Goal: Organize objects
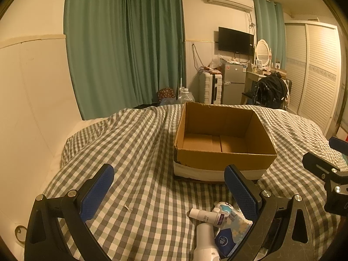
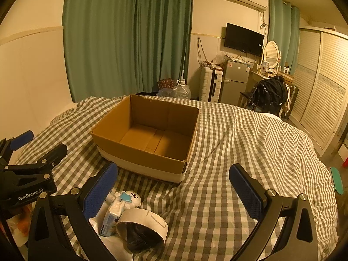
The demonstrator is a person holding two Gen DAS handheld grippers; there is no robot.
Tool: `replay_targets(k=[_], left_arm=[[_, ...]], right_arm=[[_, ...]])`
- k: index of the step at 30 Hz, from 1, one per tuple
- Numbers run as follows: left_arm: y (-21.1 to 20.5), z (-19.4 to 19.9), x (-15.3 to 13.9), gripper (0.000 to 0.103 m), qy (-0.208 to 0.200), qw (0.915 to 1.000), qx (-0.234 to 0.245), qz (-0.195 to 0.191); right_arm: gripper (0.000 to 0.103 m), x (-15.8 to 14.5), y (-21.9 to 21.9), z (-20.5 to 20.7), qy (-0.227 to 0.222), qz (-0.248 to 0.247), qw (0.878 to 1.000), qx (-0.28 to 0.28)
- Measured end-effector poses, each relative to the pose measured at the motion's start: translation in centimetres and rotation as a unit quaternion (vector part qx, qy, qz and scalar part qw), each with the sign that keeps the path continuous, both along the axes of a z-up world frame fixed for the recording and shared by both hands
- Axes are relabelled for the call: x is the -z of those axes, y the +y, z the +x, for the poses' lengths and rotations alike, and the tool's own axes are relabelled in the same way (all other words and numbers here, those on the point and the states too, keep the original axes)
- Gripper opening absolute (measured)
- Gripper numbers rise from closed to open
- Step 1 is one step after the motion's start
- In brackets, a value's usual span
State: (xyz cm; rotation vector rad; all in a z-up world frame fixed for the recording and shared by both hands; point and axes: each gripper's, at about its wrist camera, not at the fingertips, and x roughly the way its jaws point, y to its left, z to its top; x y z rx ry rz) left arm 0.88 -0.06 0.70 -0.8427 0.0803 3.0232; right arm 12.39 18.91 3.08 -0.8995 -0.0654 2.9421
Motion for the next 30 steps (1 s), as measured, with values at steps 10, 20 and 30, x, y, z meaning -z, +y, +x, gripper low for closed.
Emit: replay_targets(k=[10, 20, 30], left_arm=[[0.4, 0.8, -0.6, 0.103, 0.005, 1.0, 0.004, -0.002], [0.4, 0.9, -0.1, 0.103, -0.008, 1.0, 0.003, -0.004], [0.3, -0.3, 2.7, 0.103, -0.055, 0.9984, 0.003, -0.017]], right_arm=[[0.103, -0.5, 0.0, 0.7, 0.003, -0.001, 1.0, 0.002], [0.103, -0.5, -0.1, 1.2, -0.001, 0.0, 1.0, -0.003], [0.103, 1.6, -0.1, 0.7, -0.044, 0.003, 0.999, -0.003]])
